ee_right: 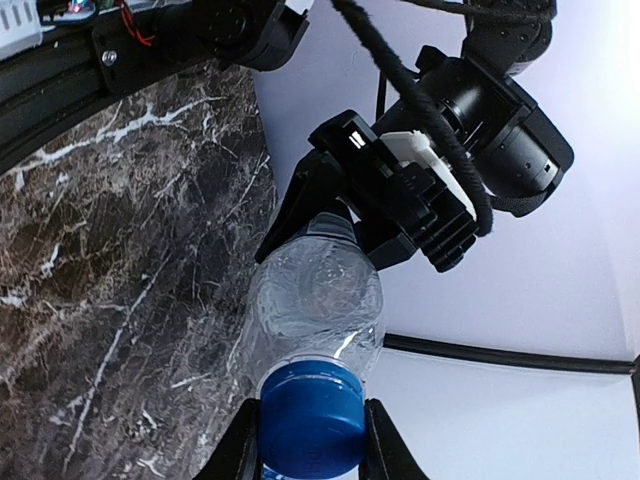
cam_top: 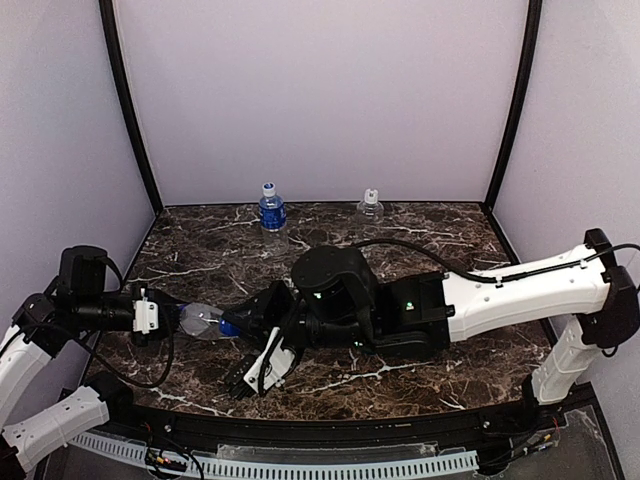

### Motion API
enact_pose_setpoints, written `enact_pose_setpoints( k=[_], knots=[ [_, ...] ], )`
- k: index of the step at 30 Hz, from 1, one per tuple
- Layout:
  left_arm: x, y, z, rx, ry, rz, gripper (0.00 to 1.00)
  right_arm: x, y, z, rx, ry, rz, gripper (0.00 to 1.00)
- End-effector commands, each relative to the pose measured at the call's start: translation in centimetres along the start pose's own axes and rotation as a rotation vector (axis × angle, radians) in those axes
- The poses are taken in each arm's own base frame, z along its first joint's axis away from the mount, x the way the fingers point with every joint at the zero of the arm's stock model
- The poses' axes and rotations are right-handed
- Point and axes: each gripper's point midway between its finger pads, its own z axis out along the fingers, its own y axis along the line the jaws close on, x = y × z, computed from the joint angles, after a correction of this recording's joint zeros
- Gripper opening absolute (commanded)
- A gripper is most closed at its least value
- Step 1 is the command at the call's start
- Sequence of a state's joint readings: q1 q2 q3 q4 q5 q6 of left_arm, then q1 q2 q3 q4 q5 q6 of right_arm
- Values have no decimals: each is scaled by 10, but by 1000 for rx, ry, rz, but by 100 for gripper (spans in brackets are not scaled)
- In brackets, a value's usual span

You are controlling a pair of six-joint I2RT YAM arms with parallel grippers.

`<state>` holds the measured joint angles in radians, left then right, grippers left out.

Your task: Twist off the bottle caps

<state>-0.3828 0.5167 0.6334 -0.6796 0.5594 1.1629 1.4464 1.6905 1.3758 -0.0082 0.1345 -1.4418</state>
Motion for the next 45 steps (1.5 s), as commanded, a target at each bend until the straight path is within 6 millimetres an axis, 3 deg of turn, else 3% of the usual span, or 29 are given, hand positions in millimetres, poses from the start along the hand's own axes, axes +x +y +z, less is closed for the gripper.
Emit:
enact_pose_setpoints(
  k=[1, 3, 5, 6, 8, 11, 13, 17, 21, 25, 28, 35, 39, 45],
  knots=[
    [-10, -13, -2, 73, -51, -65, 38, 12, -37, -2, 132, 98, -181, 0],
    [-10, -12, -2, 66, -52, -75, 38, 12, -49, -3, 202, 103, -146, 4],
    [-9, -9, -1, 46, -50, -94, 38, 13, -57, -5, 258, 103, -94, 73],
    [-10, -4, -1, 25, -49, -105, 38, 15, -63, -6, 291, 110, -57, 87],
    [-7, 5, 0, -17, -39, -125, 38, 20, -72, -9, 343, 127, 24, 97],
    [3, 29, 1, -142, 12, -149, 38, 26, -79, -16, 369, 105, 171, 98],
    [6, 62, -3, -299, 29, -145, 38, 29, -82, -23, 347, 45, 361, 99],
    [21, 102, -15, -526, 96, -156, 38, 32, -80, -32, 170, -176, 819, 99],
    [36, 115, -22, -616, 187, -105, 38, 55, -94, -34, 120, -277, 1212, 99],
    [58, 125, -29, -699, 327, -26, 38, 100, -106, -18, 115, -240, 1640, 91],
    [71, 126, -31, -710, 426, 53, 38, 111, -107, -5, 49, -264, 1896, 86],
    [72, 130, -33, -729, 467, 165, 39, 125, -83, 33, -86, -158, 2105, 81],
    [70, 128, -30, -719, 457, 190, 39, 134, -76, 45, -80, -136, 2121, 87],
    [70, 124, -28, -710, 451, 216, 39, 140, -63, 61, -110, -120, 2152, 77]
  ],
)
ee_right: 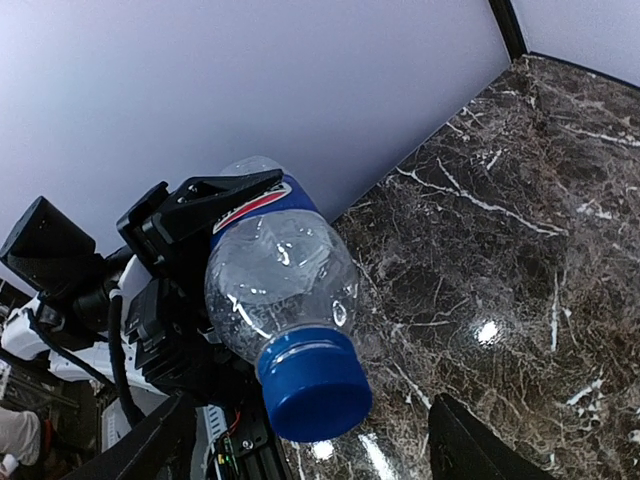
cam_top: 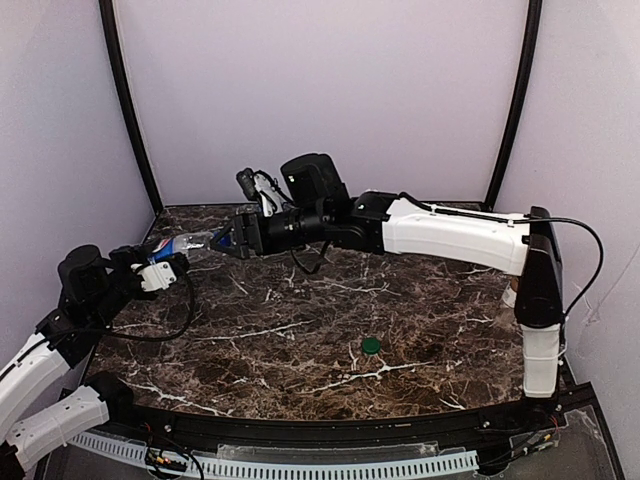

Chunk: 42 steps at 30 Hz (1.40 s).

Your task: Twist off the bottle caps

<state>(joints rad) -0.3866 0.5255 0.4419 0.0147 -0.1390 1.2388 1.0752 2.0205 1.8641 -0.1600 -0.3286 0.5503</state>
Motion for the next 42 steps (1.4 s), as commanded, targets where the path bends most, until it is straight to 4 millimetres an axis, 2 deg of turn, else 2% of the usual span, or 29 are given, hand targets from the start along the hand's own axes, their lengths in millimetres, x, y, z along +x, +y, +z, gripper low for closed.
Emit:
enact_pose_setpoints(
  k=[1, 8, 11, 19, 21, 24, 27, 32, 36, 37, 38, 39, 40, 42],
  knots=[
    [-3, -1, 0, -15, -18, 30, 39, -11, 0, 1, -25, -14, 39, 74],
    [-4, -7, 0, 5, -30, 26, 39, -12, 10, 4, -112, -24, 53, 52],
    [-5, -7, 0, 4, -36, 27, 39, -10, 9, 5, -125, -13, 73, 50],
    [-7, -8, -1, 9, -45, 21, 38, -10, 12, 5, -175, -3, 85, 36],
    [-7, -9, -1, 11, -46, 21, 39, -9, 14, 6, -186, 3, 84, 35],
    [-8, -8, -1, 8, -48, 19, 38, -6, 12, 9, -185, 21, 94, 41],
    [-8, -7, -1, 7, -49, 17, 38, -2, 8, 11, -178, 32, 104, 40],
    [-8, -8, -1, 14, -50, 8, 38, -3, 10, 6, -180, 27, 87, 19],
    [-12, -11, -3, 40, -68, -28, 38, -4, 27, -2, -248, 43, 6, 1],
    [-15, -21, -4, 90, -88, -34, 38, -3, 34, -5, -273, 46, -31, 0],
    [-18, -19, -7, 104, -101, -59, 38, -2, 41, -9, -297, 48, -74, 0],
    [-28, -34, -12, 184, -160, -81, 38, -2, 50, -14, -310, 44, -138, 0],
    [-34, -36, -17, 212, -195, -90, 38, 0, 58, -19, -311, 35, -218, 0],
    [-50, -55, -29, 333, -287, -122, 38, 8, 75, -28, -286, 19, -418, 0]
  ],
)
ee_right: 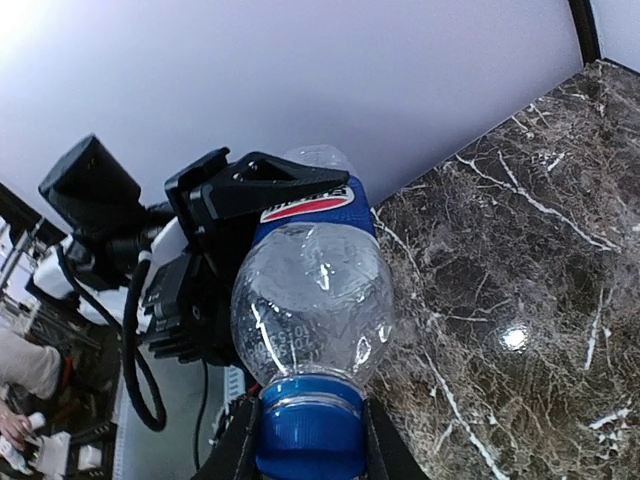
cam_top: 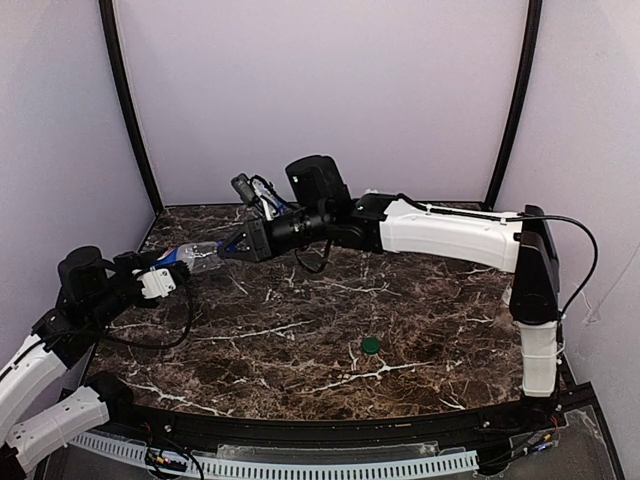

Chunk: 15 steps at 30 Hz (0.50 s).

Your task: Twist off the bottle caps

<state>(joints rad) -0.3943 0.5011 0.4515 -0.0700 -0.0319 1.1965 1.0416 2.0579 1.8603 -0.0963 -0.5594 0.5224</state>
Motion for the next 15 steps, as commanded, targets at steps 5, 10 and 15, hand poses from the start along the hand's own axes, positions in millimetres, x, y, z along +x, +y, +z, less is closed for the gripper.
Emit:
enact_pose_setpoints(
  k=[5, 10, 15],
  knots=[
    [-45, -75, -34, 434, -259, -149, 38, 36, 83, -24, 167, 64, -1007, 0],
    [-58, -95, -54, 583, -326, -188, 37, 60, 82, -31, 365, 197, -1582, 0],
    [-60, -103, -66, 645, -339, -191, 37, 68, 75, -41, 525, 273, -2029, 0]
  ],
)
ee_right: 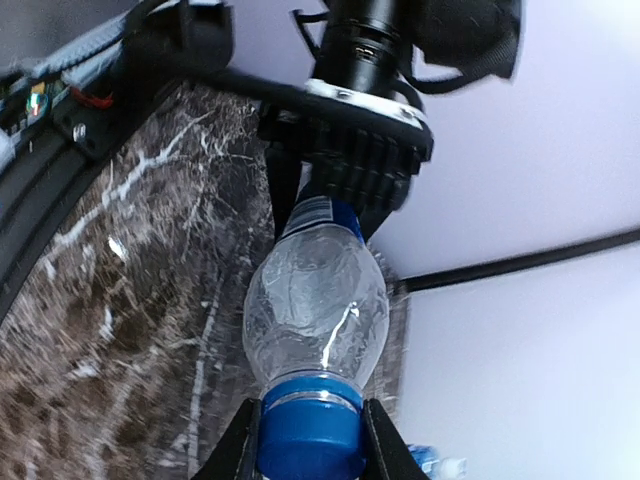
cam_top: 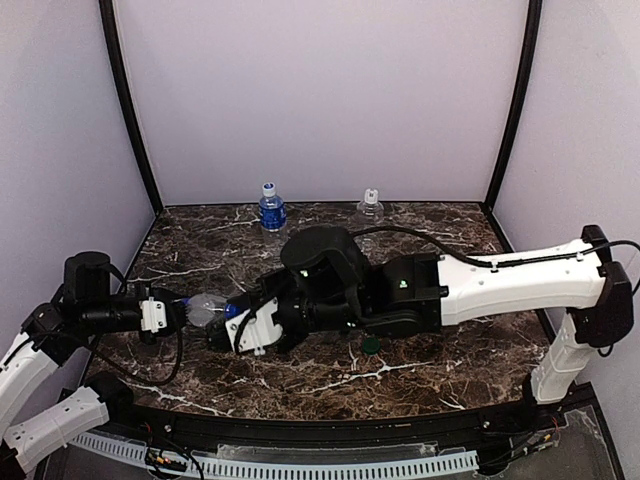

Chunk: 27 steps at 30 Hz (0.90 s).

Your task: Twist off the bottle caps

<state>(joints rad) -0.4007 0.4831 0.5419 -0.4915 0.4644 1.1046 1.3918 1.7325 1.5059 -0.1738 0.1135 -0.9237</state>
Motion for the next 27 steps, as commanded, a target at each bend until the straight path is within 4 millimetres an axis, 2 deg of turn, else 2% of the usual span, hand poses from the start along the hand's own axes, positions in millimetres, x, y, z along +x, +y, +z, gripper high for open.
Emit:
enact_pose_setpoints(
  k=[1, 7, 14, 18, 21, 24, 27],
  knots=[
    [-1, -35, -5, 166, -9, -65, 37, 3, -26, -14, 212, 112, -553, 0],
    [1, -41, -7, 197, 1, -59, 37, -6, -42, -28, 368, 162, -856, 0],
    [2, -42, -7, 203, 4, -62, 37, -9, -37, -26, 354, 162, -911, 0],
    [5, -40, -6, 187, 20, -55, 37, -12, -42, -32, 386, 144, -863, 0],
    [11, -32, -2, 141, 51, -90, 36, -17, -50, -49, 394, 93, -721, 0],
    [20, -20, 3, 64, 86, -134, 36, -8, -58, -68, 379, 72, -532, 0],
    [25, -13, 6, 15, 96, -156, 36, 8, -59, -83, 388, 83, -425, 0]
  ],
)
